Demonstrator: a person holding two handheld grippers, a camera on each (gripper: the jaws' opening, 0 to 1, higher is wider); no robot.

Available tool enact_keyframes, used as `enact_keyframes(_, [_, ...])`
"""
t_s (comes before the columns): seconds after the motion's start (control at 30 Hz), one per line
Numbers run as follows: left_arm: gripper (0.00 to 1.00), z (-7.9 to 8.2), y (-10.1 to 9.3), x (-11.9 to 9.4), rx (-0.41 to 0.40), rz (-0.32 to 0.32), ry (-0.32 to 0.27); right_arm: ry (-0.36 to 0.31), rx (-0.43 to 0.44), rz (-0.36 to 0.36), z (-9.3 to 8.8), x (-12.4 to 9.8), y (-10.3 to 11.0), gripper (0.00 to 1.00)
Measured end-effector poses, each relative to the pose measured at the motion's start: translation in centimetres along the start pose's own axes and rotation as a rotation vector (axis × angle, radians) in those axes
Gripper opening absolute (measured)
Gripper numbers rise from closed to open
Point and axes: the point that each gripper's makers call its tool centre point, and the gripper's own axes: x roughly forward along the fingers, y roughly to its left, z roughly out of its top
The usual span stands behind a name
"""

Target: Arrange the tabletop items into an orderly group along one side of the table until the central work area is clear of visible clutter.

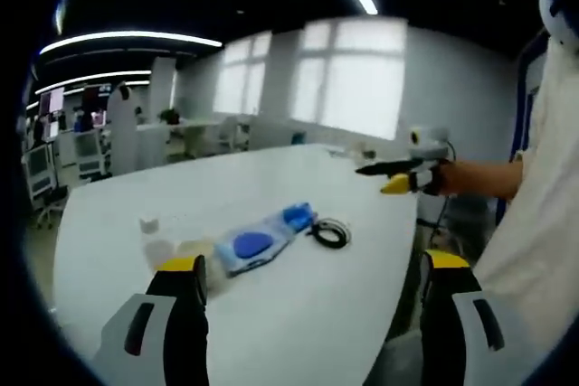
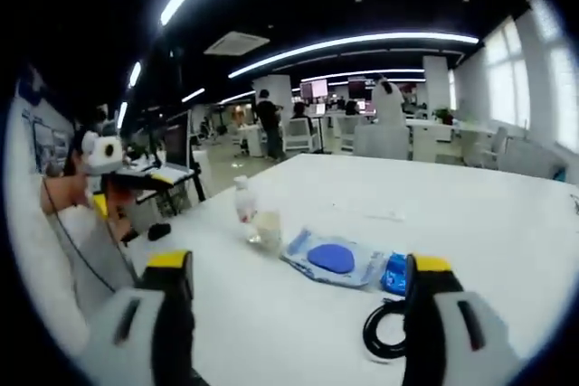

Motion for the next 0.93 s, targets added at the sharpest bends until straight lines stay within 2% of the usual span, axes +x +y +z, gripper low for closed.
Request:
enact_keyframes(0.17, [0.97, 0.3, -1.2, 0.0, 0.020, -0.021, -0.014, -0.004, 0.017, -0.008, -0.7, -2.4, 0.5, 0.98])
enact_keyframes(0.23, [0.97, 0.0, -1.4, 0.1, 0.000, -0.024, 0.005, -0.004, 0.017, -0.009, -1.1, -3.2, 0.8, 0.99])
enact_keyframes(0.33, [0.97, -0.3, -2.1, 0.1, 0.021, -0.027, 0.001, 0.013, 0.023, -0.012, -1.9, -4.0, 1.0, 0.98])
enact_keyframes(0.43, [0.97, -1.4, -2.4, 0.1, 0.006, -0.023, 0.020, 0.022, 0.025, -0.019, -2.7, -4.9, 1.3, 0.98])
enact_keyframes(0.63, [0.97, -2.5, -3.4, -0.2, -0.023, -0.028, 0.026, 0.039, 0.038, -0.014, -3.8, -6.0, 1.8, 0.99])
enact_keyframes(0.77, [0.96, -2.9, -3.6, -0.4, -0.034, -0.022, 0.026, 0.080, 0.025, -0.013, -5.1, -6.2, 2.2, 0.99])
enact_keyframes(0.93, [0.96, -3.6, -3.7, -0.6, -0.035, -0.018, 0.046, 0.083, 0.029, -0.007, -5.5, -6.3, 2.4, 0.99])
